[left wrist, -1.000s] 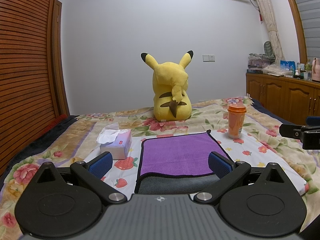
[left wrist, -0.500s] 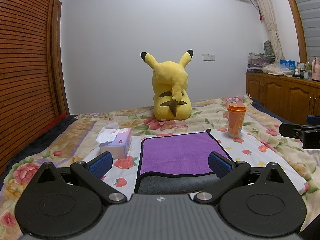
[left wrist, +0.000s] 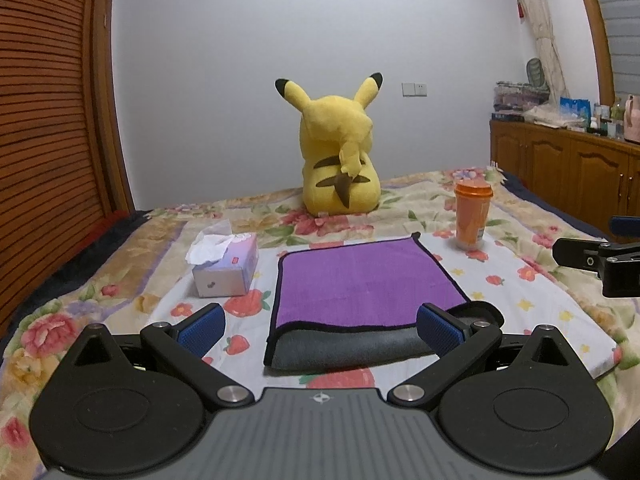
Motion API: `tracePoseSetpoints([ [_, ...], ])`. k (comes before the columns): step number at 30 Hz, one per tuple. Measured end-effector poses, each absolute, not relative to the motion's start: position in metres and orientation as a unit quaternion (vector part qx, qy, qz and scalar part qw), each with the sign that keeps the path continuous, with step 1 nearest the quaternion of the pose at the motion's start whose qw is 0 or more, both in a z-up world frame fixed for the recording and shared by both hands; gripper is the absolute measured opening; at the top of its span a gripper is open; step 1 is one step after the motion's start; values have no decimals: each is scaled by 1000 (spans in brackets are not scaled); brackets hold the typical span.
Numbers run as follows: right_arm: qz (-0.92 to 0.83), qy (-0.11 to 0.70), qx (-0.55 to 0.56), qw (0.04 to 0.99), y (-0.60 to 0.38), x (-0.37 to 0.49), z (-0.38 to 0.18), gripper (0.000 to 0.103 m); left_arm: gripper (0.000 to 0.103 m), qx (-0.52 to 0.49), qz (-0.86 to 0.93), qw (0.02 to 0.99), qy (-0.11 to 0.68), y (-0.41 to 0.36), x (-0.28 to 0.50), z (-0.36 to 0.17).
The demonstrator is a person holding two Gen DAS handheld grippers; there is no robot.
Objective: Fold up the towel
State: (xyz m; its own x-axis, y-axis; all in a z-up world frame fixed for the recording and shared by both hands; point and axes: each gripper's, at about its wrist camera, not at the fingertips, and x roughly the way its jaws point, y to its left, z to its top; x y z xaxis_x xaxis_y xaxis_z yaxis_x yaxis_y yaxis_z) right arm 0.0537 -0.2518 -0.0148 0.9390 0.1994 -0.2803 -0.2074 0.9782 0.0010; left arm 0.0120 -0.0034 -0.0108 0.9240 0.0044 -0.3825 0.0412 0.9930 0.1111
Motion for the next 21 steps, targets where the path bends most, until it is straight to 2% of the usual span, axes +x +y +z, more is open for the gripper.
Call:
tracePoseSetpoints([
  [21, 116, 185, -21, 976, -242, 83, -26, 103, 103, 54, -19, 968, 243, 5, 51, -26],
])
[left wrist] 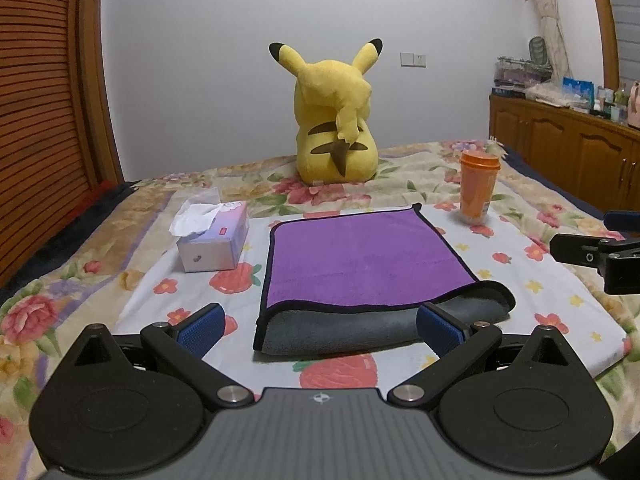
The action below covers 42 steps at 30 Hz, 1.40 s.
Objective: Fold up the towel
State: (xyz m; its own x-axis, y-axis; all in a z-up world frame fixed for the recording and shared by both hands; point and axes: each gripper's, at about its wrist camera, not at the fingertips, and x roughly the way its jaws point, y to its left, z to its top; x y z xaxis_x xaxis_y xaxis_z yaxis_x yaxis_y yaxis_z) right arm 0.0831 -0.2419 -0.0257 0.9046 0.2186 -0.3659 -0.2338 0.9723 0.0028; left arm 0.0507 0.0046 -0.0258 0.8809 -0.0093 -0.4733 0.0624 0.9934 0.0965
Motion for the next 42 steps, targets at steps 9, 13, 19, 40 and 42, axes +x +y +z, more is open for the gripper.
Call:
tracePoseSetpoints([
  [9, 120, 203, -22, 972, -241, 101, -32, 103, 103, 60, -19, 965, 254, 10, 70, -35],
  [13, 126, 215, -25, 968, -240, 110, -36, 103, 103, 61, -20, 964, 258, 11, 80, -39],
  [19, 141, 229, -36, 962, -235, 124, -41, 103, 103, 56, -26, 961, 269, 17, 97, -46],
  [40, 168, 279, -59, 944, -226, 161, -62, 103, 98, 27, -21, 951, 306, 50, 154, -63],
  [42, 169, 282, -62, 942, -225, 164, -63, 103, 96, 22, -21, 950, 310, 54, 158, -65],
])
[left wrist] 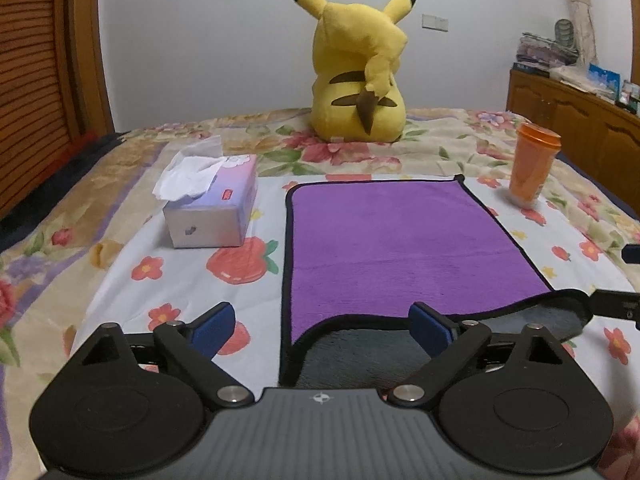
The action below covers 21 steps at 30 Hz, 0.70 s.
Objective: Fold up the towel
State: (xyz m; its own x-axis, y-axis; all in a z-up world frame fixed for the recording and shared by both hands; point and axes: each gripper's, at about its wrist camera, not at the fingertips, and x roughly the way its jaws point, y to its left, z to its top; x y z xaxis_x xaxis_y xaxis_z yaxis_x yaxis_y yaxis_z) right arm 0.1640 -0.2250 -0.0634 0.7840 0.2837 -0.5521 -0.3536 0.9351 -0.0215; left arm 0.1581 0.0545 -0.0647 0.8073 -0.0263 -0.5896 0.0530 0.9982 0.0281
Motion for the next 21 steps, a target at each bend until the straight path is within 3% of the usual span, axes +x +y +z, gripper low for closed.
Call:
tracePoseSetpoints([
  [8, 170, 293, -70, 938, -222, 176, -70, 103, 77, 16, -30, 942, 333, 62, 170, -72],
  [17, 173, 330, -84, 924, -216, 189, -84, 103, 74, 16, -44, 929, 367, 59, 176, -85],
  [21, 175, 350, -80, 917, -215, 194, -89, 103, 66, 20, -47, 923, 381, 58, 179, -91],
])
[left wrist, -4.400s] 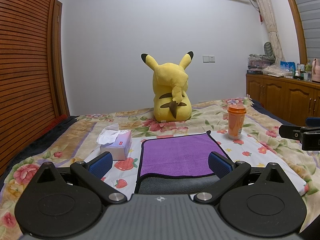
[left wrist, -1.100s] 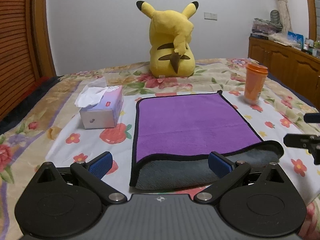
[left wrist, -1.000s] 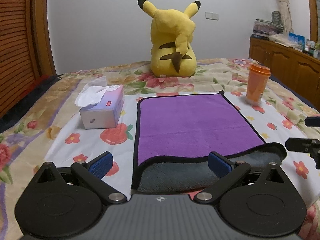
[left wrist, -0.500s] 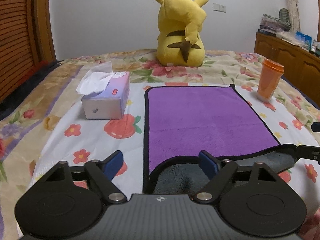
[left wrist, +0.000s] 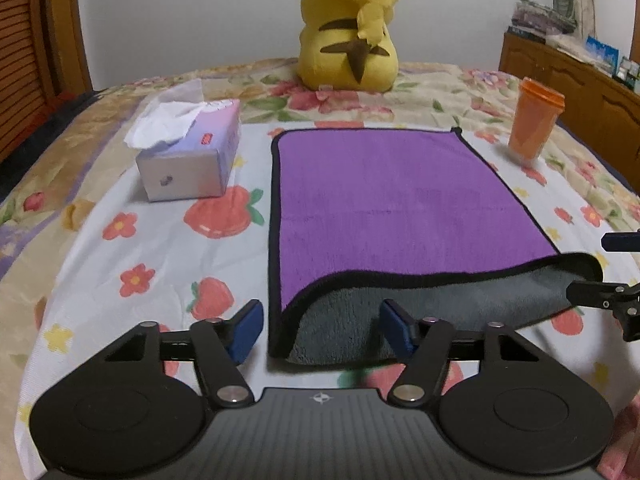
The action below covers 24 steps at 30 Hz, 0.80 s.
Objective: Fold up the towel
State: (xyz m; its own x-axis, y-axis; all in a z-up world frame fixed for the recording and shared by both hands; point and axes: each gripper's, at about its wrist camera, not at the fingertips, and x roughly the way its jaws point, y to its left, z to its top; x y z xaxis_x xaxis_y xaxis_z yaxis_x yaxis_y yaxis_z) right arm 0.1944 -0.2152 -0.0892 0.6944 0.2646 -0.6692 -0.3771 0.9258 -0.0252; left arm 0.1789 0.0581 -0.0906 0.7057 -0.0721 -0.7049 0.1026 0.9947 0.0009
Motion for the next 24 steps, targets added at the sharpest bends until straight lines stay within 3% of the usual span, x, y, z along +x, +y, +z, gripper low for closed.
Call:
tracePoseSetpoints([
  [5, 179, 374, -61, 908, -219, 198, -94, 102, 55, 23, -52, 919, 390, 56, 181, -95],
  [7, 181, 383, -54, 904, -220, 199, -96, 95, 55, 22, -53, 918, 392, 56, 181, -96],
  [8, 182, 388, -52, 902, -220, 200, -97, 86, 55, 21, -52, 917, 394, 56, 181, -97],
  [13, 186, 407, -45, 893, -221, 202, -102, 83, 48, 17, -50, 913, 406, 55, 184, -102],
  [20, 191, 412, -39, 890, -224, 204, -103, 69, 24, 8, -45, 918, 394, 58, 182, -99],
  [24, 192, 411, -28, 891, -229, 208, -101, 62, 17, 12, -49, 919, 392, 57, 182, -98],
])
